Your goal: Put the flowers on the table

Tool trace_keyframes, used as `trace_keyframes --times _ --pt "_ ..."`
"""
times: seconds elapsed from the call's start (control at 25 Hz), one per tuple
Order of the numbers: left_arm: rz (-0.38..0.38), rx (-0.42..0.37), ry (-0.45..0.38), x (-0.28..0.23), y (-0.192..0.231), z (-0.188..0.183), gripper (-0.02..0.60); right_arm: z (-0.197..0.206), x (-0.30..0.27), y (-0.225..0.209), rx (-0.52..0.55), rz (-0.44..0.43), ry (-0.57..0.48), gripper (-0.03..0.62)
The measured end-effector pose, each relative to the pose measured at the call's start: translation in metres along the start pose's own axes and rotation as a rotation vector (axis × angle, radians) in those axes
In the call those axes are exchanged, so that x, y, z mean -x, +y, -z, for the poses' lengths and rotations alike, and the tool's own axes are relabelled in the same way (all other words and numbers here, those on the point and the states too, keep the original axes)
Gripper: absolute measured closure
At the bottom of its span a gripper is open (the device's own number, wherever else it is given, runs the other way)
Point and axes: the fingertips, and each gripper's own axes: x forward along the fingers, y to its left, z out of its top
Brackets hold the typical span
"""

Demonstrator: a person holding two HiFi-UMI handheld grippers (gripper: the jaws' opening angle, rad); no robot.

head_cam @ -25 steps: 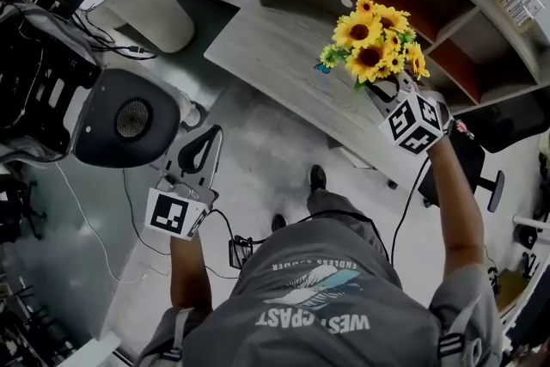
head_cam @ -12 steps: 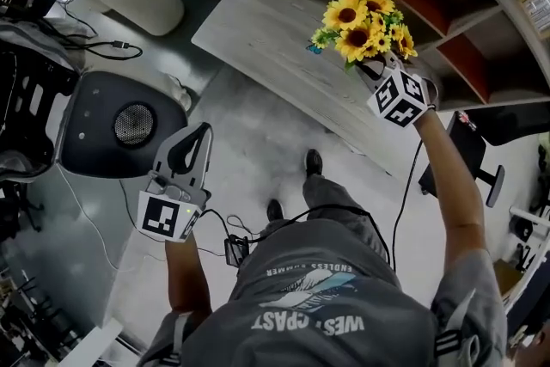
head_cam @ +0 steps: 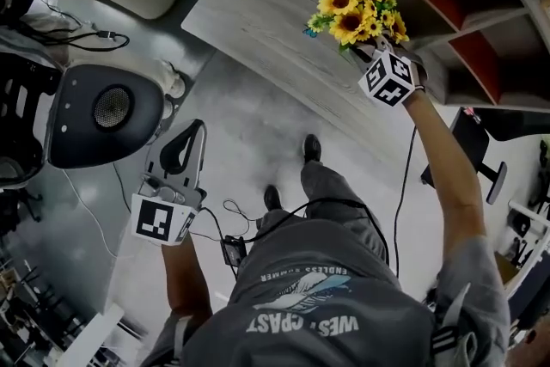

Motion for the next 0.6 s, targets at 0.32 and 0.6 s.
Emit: trace_keyframes --times 0.32,0.6 --pt "-0.019 0.015 0.035 0.001 -0.003 0.012 0.568 0.022 -0.037 0.002 -0.001 -0.006 0.021 0.496" --pt "-0.030 0.029 0.059 0.002 -0.006 0.017 0.568 0.033 -0.057 0.005 0.019 -0.004 0.042 0.494"
